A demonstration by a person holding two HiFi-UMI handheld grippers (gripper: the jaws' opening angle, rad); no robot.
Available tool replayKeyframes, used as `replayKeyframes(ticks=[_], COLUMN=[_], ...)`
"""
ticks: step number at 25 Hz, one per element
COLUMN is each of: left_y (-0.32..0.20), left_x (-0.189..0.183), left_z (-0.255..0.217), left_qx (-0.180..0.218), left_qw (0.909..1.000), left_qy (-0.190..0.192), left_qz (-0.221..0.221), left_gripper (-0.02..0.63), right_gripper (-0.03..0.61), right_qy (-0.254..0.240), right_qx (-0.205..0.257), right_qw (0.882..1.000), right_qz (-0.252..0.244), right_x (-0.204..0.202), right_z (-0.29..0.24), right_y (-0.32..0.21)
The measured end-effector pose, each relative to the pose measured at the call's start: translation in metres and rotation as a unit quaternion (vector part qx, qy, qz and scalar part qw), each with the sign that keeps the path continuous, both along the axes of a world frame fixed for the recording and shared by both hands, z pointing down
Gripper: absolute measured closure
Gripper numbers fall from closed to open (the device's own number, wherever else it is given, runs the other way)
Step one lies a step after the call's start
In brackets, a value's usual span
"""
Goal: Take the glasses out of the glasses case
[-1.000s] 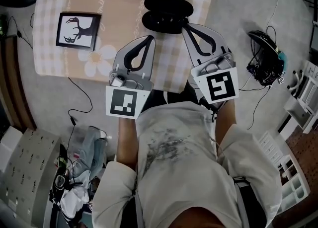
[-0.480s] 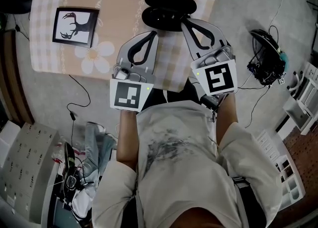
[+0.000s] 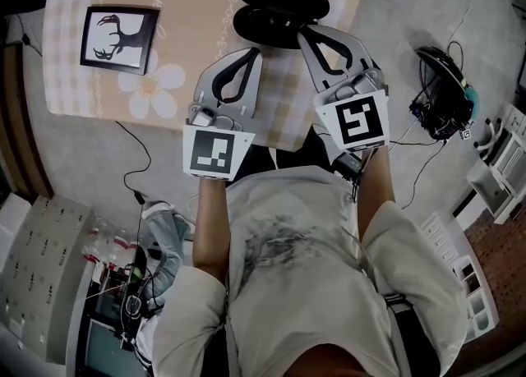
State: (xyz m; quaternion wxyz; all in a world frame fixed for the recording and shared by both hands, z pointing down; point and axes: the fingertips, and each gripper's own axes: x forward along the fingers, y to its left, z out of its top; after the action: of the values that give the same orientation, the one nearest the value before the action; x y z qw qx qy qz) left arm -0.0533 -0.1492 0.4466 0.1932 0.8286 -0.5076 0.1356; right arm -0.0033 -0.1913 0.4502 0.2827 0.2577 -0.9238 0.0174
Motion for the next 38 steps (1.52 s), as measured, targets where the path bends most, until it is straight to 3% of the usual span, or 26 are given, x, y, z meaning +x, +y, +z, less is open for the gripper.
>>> replayKeyframes(ticks=[15, 24, 26, 31, 36, 38], left_y=[-0.004, -0.01, -0.009, -0.013, -0.011, -0.013], left_x=[0.004, 0.004, 0.004, 0.006, 0.004, 0.005], left_z=[0.027, 0.035, 0.037, 0.037, 0.043, 0.042], left_qx=[-0.014, 0.0, -0.013, 0.01, -0.02, -0.005], left_qw=[0.9999, 1.0, 0.9999, 0.9998, 0.9998, 1.0], left_qy=[-0.002, -0.005, -0.002, -0.008, 0.0, -0.004], left_qz=[0.0, 0.008, 0.002, 0.015, -0.003, 0.005], left_gripper=[0.606, 0.606, 0.606, 0.606, 0.606, 0.606], right_gripper=[0.56, 0.56, 0.557, 0.534, 0.518, 0.509], right_qy=[0.045, 0.077, 0.09, 0.107, 0.122, 0.128], right_qx=[-0.002, 0.002, 0.006, 0.01, 0.012, 0.013], right_qw=[0.998, 0.995, 0.993, 0.99, 0.987, 0.985], right_qz=[-0.041, -0.063, -0.072, -0.09, -0.107, -0.115], right_x=[-0.01, -0.014, -0.015, -0.019, -0.022, -0.023], right_z=[0.035, 0.051, 0.054, 0.061, 0.07, 0.073], right_y=[0.0, 0.001, 0.001, 0.004, 0.006, 0.006])
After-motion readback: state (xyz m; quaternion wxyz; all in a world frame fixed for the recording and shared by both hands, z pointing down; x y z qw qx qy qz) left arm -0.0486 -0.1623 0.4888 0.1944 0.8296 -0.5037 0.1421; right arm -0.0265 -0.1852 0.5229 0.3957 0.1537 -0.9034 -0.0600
